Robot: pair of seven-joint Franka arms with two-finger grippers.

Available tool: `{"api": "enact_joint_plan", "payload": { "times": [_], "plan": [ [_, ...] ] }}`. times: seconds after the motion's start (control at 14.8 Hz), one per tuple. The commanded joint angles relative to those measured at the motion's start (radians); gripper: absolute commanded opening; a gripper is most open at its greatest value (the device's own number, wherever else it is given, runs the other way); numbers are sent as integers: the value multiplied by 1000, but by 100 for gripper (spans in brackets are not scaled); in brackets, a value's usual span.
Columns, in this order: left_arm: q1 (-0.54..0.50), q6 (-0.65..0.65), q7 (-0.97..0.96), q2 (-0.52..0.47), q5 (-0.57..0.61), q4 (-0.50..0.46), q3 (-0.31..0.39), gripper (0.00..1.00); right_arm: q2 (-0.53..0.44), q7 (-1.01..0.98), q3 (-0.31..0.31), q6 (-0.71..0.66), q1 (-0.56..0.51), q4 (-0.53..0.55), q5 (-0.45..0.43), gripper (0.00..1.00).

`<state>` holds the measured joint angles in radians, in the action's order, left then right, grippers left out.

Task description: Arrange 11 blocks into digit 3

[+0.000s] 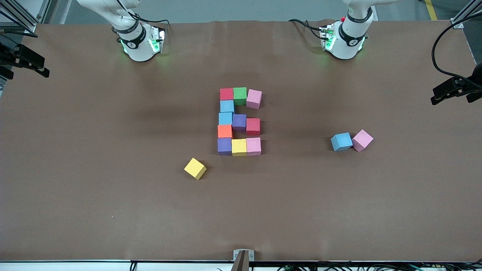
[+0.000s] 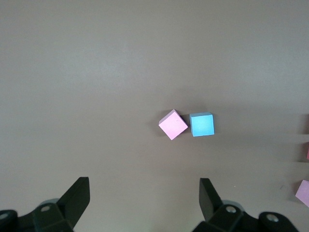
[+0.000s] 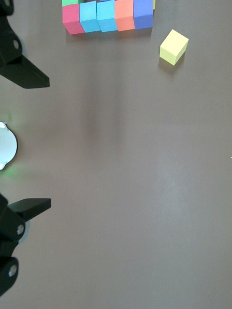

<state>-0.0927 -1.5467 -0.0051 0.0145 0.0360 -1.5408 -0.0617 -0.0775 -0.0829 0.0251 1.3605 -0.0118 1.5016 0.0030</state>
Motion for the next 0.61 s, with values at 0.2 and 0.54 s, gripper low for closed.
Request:
{"api": "enact_joint_plan", "payload": {
  "times": [0.2, 0.54],
  "plan": [
    [4, 13, -7, 5, -24, 10, -1, 100, 4, 11, -10, -11, -16, -11, 2, 100],
    [-2, 13, -7, 7, -24, 10, -1, 100, 4, 9, -10, -11, -17, -11, 2, 100]
  ]
}}
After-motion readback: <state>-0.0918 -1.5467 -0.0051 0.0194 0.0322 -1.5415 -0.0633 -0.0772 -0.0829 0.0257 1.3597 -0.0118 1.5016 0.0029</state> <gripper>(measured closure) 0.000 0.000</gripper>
